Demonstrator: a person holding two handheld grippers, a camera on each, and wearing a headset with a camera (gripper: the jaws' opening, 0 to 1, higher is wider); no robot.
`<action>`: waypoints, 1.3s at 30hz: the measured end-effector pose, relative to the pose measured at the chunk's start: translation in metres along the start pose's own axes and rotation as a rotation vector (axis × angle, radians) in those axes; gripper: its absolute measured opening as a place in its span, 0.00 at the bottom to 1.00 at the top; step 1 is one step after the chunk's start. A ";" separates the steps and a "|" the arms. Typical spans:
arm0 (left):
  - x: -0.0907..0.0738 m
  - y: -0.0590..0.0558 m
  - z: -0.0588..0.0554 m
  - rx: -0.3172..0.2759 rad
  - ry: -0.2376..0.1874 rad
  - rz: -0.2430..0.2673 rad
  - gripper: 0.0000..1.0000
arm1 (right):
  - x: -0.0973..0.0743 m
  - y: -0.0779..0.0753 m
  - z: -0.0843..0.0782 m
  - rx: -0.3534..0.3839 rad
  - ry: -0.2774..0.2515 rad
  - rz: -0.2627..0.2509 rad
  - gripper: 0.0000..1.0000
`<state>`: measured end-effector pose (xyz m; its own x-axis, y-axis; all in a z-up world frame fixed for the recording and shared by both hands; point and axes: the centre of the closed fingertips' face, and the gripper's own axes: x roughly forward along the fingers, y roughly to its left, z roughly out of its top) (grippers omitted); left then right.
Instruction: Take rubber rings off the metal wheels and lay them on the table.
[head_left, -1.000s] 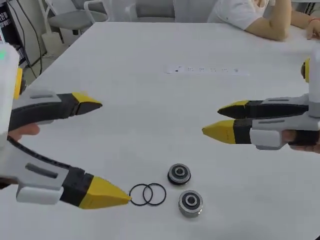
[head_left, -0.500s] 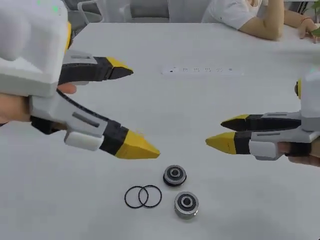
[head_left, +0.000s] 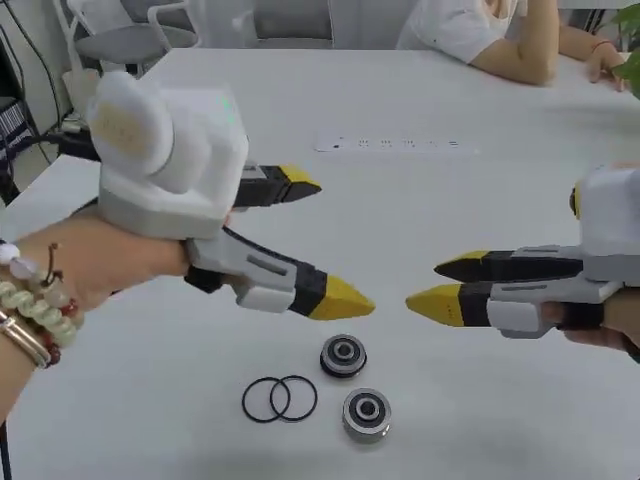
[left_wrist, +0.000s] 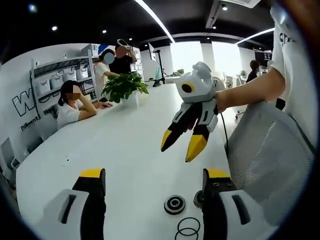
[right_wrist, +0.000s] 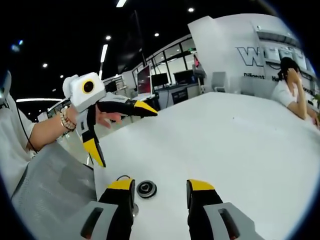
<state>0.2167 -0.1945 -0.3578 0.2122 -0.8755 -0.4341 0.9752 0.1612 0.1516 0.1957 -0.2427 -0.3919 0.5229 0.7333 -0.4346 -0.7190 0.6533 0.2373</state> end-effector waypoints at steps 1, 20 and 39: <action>0.001 0.000 -0.006 -0.009 0.001 0.003 0.75 | 0.000 0.000 -0.002 0.001 0.004 0.001 0.39; 0.011 -0.011 -0.078 -0.079 0.128 -0.023 0.55 | 0.018 0.008 -0.040 -0.017 0.134 0.043 0.36; 0.031 -0.031 -0.088 -0.052 0.136 -0.073 0.22 | 0.025 0.007 -0.060 -0.053 0.209 0.059 0.31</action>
<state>0.1988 -0.1869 -0.4544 0.1435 -0.8168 -0.5587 0.9896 0.1256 0.0705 0.1759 -0.2313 -0.4530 0.3768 0.7110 -0.5937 -0.7712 0.5958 0.2241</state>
